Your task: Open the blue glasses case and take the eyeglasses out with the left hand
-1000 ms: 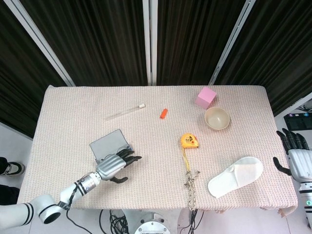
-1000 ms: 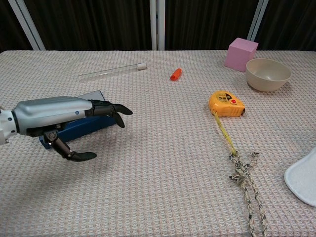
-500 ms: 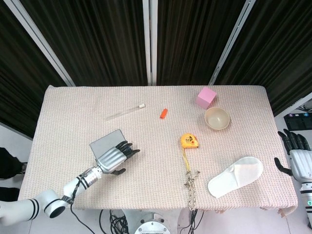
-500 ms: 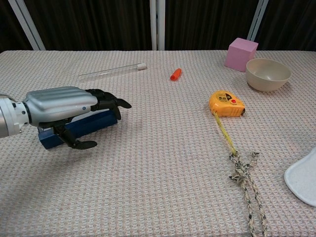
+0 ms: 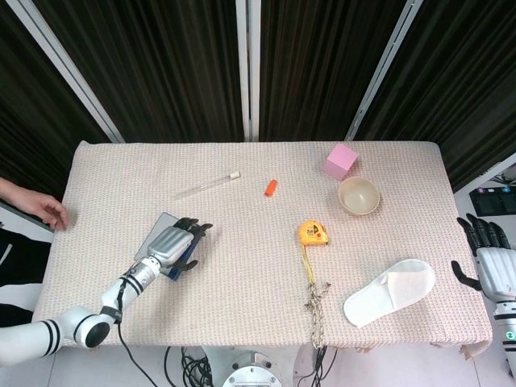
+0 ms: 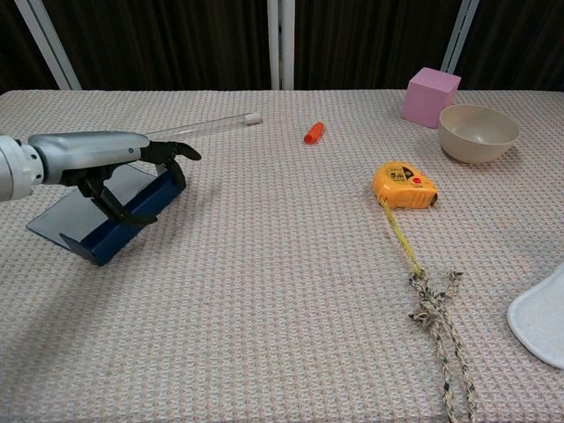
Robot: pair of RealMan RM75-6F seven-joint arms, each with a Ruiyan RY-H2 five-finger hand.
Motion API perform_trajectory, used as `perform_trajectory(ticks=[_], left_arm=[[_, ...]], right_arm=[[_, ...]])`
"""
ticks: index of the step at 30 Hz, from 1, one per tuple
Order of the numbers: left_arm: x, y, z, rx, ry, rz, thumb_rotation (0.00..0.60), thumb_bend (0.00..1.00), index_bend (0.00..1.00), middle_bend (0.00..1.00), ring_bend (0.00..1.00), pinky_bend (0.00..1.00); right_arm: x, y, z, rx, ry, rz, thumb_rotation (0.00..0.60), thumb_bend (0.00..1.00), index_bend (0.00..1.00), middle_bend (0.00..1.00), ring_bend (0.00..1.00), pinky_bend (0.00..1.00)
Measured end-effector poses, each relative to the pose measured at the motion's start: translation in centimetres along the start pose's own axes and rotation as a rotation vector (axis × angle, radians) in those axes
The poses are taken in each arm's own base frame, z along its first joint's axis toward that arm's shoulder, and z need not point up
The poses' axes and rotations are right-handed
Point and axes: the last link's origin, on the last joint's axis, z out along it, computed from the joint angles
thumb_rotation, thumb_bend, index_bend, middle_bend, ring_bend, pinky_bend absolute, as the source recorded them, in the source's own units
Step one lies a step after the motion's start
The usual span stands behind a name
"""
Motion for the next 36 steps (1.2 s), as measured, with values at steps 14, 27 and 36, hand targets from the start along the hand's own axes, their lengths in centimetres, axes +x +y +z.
perform_trajectory(ticks=[14,27,36], left_arm=[[1.8,-2.2,0.3,0.137,-0.002,0.017,0.600,0.31,0.04,0.23,0.00,0.05],[3.5,-4.5,-0.2,0.302,-0.020,0.040,0.600,0.32,0.05,0.26,0.00,0.02],[4.3,-5.4,-0.9,0.359,-0.078,0.040,0.565,0.37,0.06,0.26,0.00,0.03]], right_arm=[[0.1,-0.1,0.0,0.004,0.010,0.008,0.600,0.33,0.00,0.00,0.00,0.00],[0.1,-0.2,0.0,0.012,0.023,0.012,0.600,0.33,0.00,0.00,0.00,0.00],[0.1,-0.2,0.1,0.013,0.023,0.013,0.600,0.33,0.00,0.00,0.00,0.00]])
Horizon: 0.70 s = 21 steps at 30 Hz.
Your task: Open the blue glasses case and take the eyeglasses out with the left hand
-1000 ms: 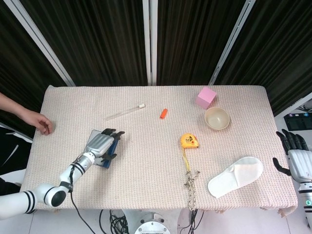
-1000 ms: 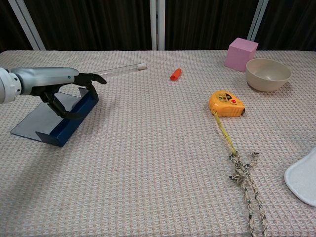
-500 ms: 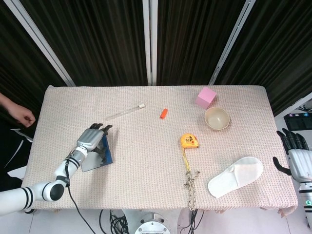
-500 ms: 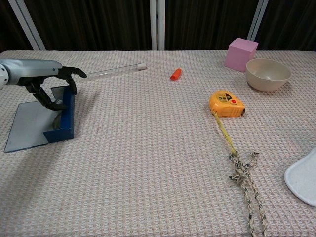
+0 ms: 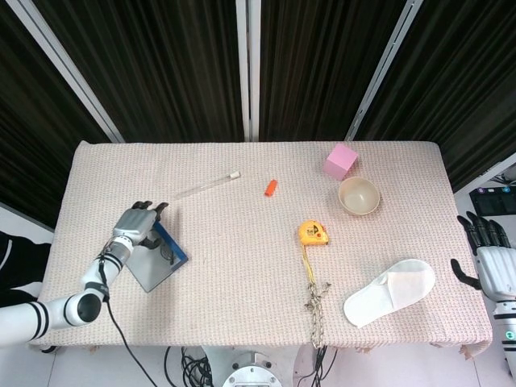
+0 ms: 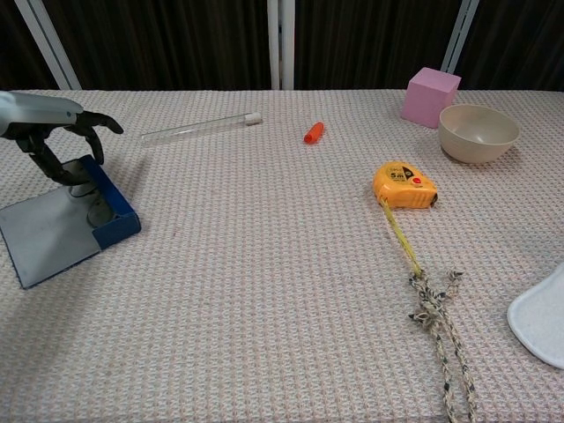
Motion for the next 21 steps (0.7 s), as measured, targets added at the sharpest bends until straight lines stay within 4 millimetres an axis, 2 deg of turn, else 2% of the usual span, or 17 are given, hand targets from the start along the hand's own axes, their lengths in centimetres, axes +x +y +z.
perform_trajectory(ticks=[7,12,21], left_arm=[[0.1,-0.5,-1.0,0.050,-0.088,-0.003,0.556,0.41,0.06,0.28,0.00,0.04],[0.2,-0.3,-2.1,0.069,-0.126,0.022,0.554,0.41,0.06,0.32,0.00,0.06],[0.3,-0.2,-3.4,0.109,-0.170,0.059,0.552,0.41,0.06,0.40,0.08,0.13]], right_arm=[[0.0,0.0,0.0,0.001,0.002,0.001,0.600,0.33,0.00,0.00,0.00,0.00],[0.0,-0.2,0.0,0.007,0.001,-0.001,0.600,0.33,0.00,0.00,0.00,0.00],[-0.1,-0.5,0.0,0.012,-0.004,-0.005,0.600,0.33,0.00,0.00,0.00,0.00]])
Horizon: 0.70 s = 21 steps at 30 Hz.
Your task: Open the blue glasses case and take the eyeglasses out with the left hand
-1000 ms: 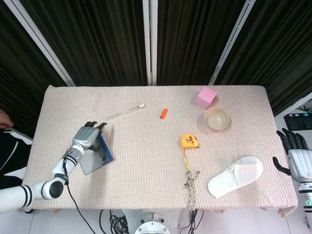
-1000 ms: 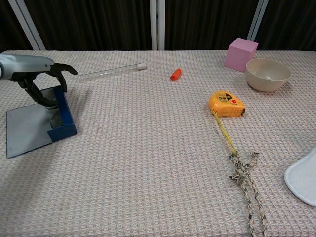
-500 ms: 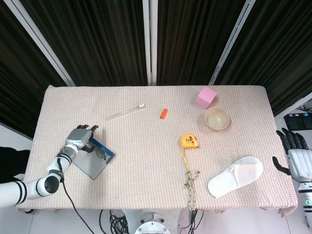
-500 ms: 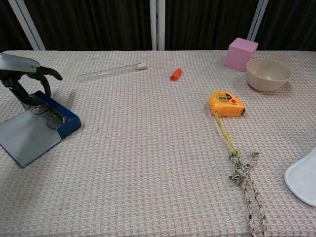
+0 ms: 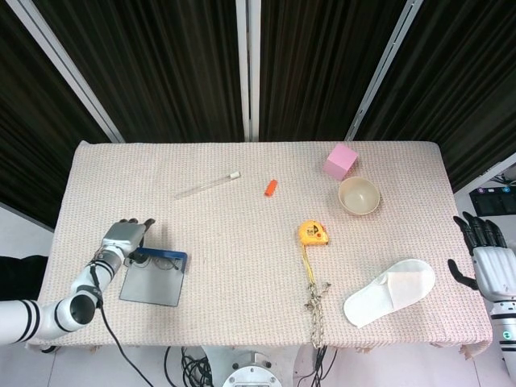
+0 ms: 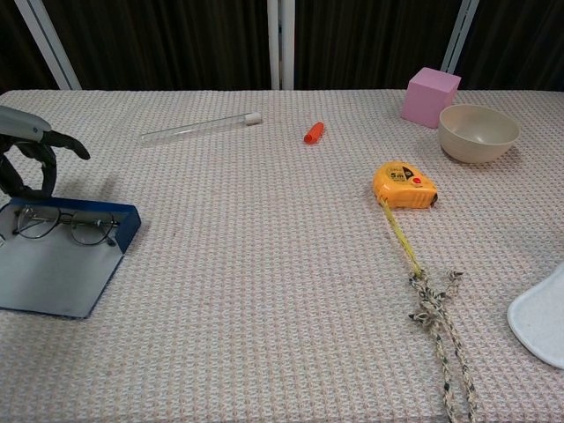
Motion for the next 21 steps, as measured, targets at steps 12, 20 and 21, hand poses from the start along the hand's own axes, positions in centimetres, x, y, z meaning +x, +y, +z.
perform_trajectory(ticks=[12,20,21], left_arm=[[-1.1,0.1,-1.6,0.028,-0.098,0.016,0.552,0.42,0.06,0.44,0.13,0.20],[-0.8,0.6,-1.8,-0.015,-0.057,0.017,0.542,0.22,0.11,0.12,0.09,0.25],[-0.7,0.7,-1.9,-0.024,-0.035,0.018,0.538,0.21,0.12,0.11,0.08,0.24]], right_arm=[[0.0,-0.1,0.0,0.004,0.002,-0.001,0.600,0.33,0.00,0.00,0.00,0.00],[0.0,-0.2,0.0,0.005,0.000,-0.003,0.600,0.33,0.00,0.00,0.00,0.00],[0.0,-0.2,0.0,0.005,0.000,-0.003,0.600,0.33,0.00,0.00,0.00,0.00]])
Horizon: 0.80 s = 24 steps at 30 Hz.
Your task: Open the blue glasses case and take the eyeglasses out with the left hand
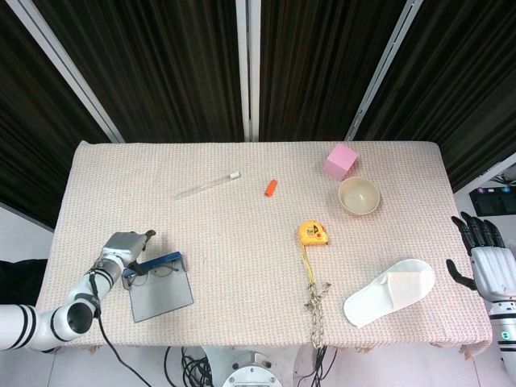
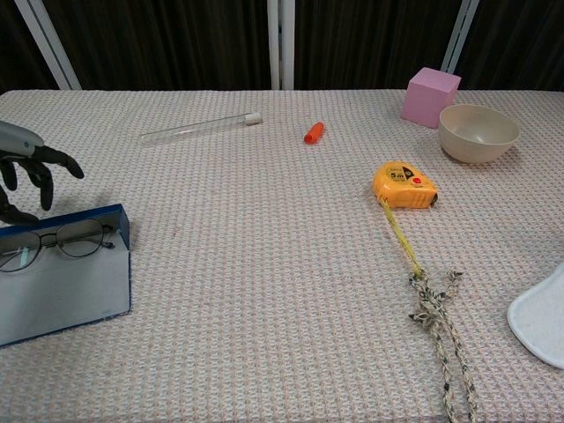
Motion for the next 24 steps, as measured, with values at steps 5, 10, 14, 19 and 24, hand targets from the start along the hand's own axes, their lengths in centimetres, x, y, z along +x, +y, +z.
perform_trajectory(ticks=[5,10,14,19,24], left_arm=[[-0.1,-0.1,-0.2,0.000,0.094,-0.016,0.498,0.21,0.16,0.09,0.06,0.21],[-1.5,-0.2,0.0,0.020,0.091,-0.048,0.500,0.23,0.21,0.09,0.06,0.21],[-2.2,-0.2,0.2,0.013,0.077,-0.055,0.495,0.25,0.24,0.09,0.06,0.21],[-2.7,-0.2,0.6,0.001,0.074,-0.073,0.495,0.28,0.28,0.09,0.06,0.21],[-3.2,-0.4,0.9,0.007,0.073,-0.079,0.495,0.31,0.32,0.09,0.06,0.21]], right_arm=[[-0.1,0.0,0.0,0.001,-0.002,0.000,0.600,0.33,0.00,0.00,0.00,0.00],[-0.1,0.1,0.0,-0.002,-0.003,0.000,0.600,0.33,0.00,0.00,0.00,0.00],[-0.1,0.1,0.0,-0.003,-0.004,0.000,0.600,0.33,0.00,0.00,0.00,0.00],[-0.1,0.2,0.1,-0.005,-0.004,0.001,0.600,0.33,0.00,0.00,0.00,0.00],[-0.1,0.2,0.1,-0.005,-0.005,0.001,0.600,0.33,0.00,0.00,0.00,0.00]])
